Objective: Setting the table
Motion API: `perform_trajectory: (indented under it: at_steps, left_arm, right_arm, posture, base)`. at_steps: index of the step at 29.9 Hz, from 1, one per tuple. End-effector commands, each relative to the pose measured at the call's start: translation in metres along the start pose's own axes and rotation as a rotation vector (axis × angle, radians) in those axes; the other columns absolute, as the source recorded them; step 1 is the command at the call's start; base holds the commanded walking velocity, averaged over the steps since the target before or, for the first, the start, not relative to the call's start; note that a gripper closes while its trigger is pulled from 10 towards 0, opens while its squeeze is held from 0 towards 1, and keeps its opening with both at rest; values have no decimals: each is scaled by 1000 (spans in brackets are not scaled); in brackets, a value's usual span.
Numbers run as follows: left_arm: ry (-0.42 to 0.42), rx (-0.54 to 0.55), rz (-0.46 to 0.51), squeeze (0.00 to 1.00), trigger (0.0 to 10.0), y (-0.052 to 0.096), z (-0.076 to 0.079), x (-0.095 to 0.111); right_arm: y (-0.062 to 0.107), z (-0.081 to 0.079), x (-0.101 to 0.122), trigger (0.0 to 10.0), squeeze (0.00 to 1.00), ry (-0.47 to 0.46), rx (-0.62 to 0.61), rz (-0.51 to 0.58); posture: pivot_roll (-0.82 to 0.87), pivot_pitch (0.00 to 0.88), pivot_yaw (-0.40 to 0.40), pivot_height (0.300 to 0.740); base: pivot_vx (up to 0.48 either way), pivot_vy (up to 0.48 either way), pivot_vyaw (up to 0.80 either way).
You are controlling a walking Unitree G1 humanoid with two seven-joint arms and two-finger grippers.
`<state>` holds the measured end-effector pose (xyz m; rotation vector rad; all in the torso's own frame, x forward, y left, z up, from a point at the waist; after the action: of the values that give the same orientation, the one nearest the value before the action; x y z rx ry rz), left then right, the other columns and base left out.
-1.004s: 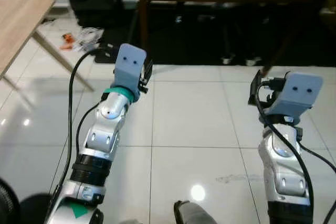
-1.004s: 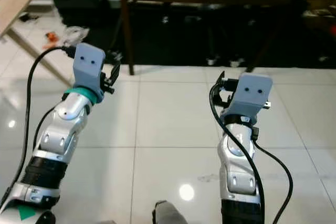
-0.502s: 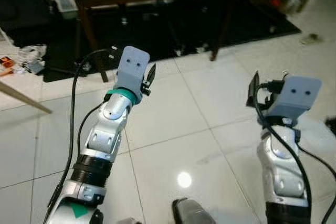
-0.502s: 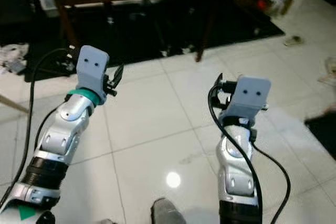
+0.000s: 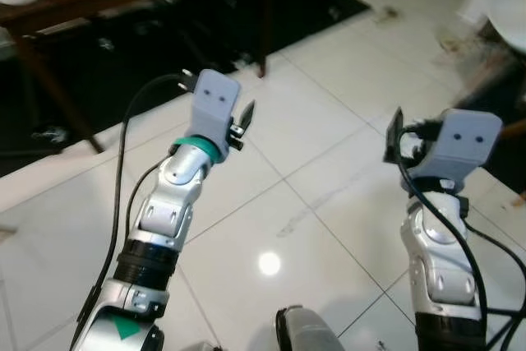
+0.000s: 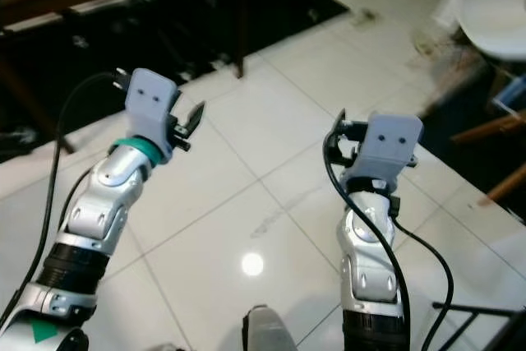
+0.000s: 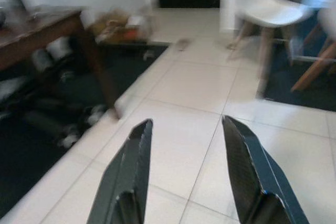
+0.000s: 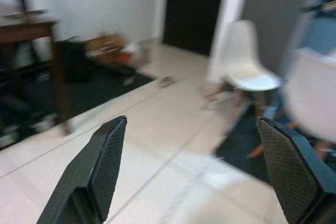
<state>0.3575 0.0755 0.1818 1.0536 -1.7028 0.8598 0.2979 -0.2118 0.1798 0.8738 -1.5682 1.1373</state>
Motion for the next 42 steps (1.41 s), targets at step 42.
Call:
perform_trajectory:
  at_steps: [42]
  left_arm:
    - [-154,108,-2,16,10000,18,-11,-11]
  right_arm:
    - [3,-66,-4,10000,0,-224,272,-18]
  posture:
    - [-53,0,45,740]
  base:
    - [149,0,-467]
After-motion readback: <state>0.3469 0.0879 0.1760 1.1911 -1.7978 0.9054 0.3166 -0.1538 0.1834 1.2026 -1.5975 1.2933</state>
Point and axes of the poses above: a point about 5 cm out from each wrist's last joint towards the gripper, its own y axis pointing back from the gripper into the wrist, its own x axis along the axis of the wrist's last joint, z = x × y, the point moved 2 cm from there along -y, pointing out of the wrist towards the gripper, and after that the axes turned 10 degrees about -y, right-handed, at the moved point
